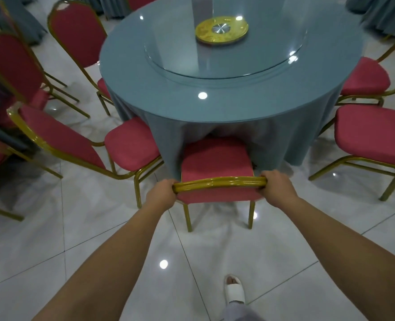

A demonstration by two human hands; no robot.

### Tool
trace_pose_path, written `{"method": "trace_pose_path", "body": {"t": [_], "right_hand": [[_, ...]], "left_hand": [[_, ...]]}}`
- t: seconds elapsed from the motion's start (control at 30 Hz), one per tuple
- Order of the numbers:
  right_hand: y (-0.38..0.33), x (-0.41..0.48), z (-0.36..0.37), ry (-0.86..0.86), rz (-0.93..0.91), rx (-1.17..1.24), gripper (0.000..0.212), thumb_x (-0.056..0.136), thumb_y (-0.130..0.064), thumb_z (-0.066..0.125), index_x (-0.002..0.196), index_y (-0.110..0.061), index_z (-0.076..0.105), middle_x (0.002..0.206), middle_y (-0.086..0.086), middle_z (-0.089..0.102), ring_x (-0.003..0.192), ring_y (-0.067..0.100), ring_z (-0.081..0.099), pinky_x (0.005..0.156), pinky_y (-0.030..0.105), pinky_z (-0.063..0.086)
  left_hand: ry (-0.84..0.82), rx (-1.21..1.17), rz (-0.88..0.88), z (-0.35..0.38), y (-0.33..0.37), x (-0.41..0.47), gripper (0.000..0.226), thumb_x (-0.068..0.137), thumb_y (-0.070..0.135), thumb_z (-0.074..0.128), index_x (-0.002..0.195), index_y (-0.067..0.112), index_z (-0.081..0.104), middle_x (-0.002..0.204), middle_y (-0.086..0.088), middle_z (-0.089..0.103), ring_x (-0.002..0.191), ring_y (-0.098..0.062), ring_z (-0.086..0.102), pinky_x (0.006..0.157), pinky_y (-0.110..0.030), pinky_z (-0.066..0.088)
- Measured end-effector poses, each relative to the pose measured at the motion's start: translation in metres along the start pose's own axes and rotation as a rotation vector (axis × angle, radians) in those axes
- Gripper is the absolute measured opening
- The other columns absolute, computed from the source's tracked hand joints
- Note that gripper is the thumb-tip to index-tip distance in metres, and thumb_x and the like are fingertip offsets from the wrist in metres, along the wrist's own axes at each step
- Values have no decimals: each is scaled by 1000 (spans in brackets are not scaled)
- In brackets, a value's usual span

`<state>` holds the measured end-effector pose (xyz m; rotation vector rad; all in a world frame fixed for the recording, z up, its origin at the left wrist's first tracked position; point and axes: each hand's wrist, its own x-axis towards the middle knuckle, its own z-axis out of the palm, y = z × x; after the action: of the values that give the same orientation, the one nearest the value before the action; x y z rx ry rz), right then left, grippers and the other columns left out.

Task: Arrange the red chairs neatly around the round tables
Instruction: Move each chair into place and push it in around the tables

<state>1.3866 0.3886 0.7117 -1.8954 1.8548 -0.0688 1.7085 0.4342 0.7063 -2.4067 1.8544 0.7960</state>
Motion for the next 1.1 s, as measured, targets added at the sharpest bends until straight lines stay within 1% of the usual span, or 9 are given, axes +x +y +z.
{"method": "trace_pose_path", "body": {"t": [0.13, 0.23, 0.47, 0.57, 0.63, 0.77, 0.87, 0.97, 1.1], "right_hand": [[3, 21, -4, -20, -31, -32, 10, 84, -10, 62, 87, -20, 64, 89, 6, 58, 86, 30, 58, 75, 45, 57], [8, 29, -5, -21, -50, -40, 13, 83, -8, 59, 83, -20, 63, 86, 6, 60, 84, 30, 59, 72, 44, 57], [12, 28, -7, -54, -50, 10, 20, 82, -7, 58, 87, -26, 59, 92, 3, 61, 89, 28, 58, 73, 45, 57], [14, 22, -7, -103, -26, 57, 42, 84, -12, 60, 119, -34, 52, 120, 4, 53, 107, 27, 48, 81, 40, 49], [17, 14, -3, -90, -15, 90, 68, 82, -23, 67, 141, -36, 34, 142, 2, 39, 128, 28, 38, 93, 44, 46], [15, -13, 7, -56, 42, 108, 102, 80, -54, 68, 153, -41, -1, 166, -4, -6, 153, 30, 3, 114, 60, 25], [16, -49, 9, -71, 88, 108, 107, 84, -54, 66, 151, -48, -17, 165, -7, -18, 154, 28, -5, 117, 58, 16], [27, -92, 9, -61, 247, 192, 91, 89, -54, 61, 156, -44, 0, 167, -6, -11, 154, 25, -3, 119, 53, 16], [42, -151, 12, 122, 524, 439, 73, 92, -40, 64, 154, -36, 25, 167, -1, 5, 152, 24, 11, 119, 50, 21]], "left_hand": [[43, -27, -80, -6, 11, 6, 32, 90, 7, 48, 103, 32, 62, 87, 3, 64, 80, -20, 61, 65, -32, 46], [36, -119, -87, -7, 17, 6, 27, 88, 6, 55, 103, 27, 61, 91, -2, 66, 83, -22, 62, 71, -35, 53], [45, -272, -101, -7, 25, -8, 26, 84, 9, 66, 104, 20, 57, 100, -6, 65, 89, -22, 62, 77, -36, 55], [27, -186, -124, -5, 35, -22, 46, 83, 24, 69, 124, 19, 49, 125, -8, 53, 111, -29, 56, 93, -44, 51], [14, -86, -101, -5, 41, -31, 63, 81, 40, 70, 134, 22, 40, 138, -8, 42, 125, -33, 46, 103, -46, 43], [35, 87, 58, -12, 52, -36, 74, 83, 47, 62, 145, 23, 32, 148, -7, 38, 140, -31, 28, 115, -47, 24], [-22, 109, 235, -19, 74, -37, 82, 85, 43, 62, 154, 27, 20, 157, -3, 28, 148, -29, 16, 121, -49, 14], [27, 127, 460, -16, 107, -48, 85, 87, 40, 58, 155, 39, 6, 164, -2, 9, 151, -26, 5, 122, -51, 2], [108, 139, 762, 3, 151, -62, 73, 90, 39, 54, 152, 40, 16, 165, -3, 8, 152, -26, -1, 119, -51, -9]]}}
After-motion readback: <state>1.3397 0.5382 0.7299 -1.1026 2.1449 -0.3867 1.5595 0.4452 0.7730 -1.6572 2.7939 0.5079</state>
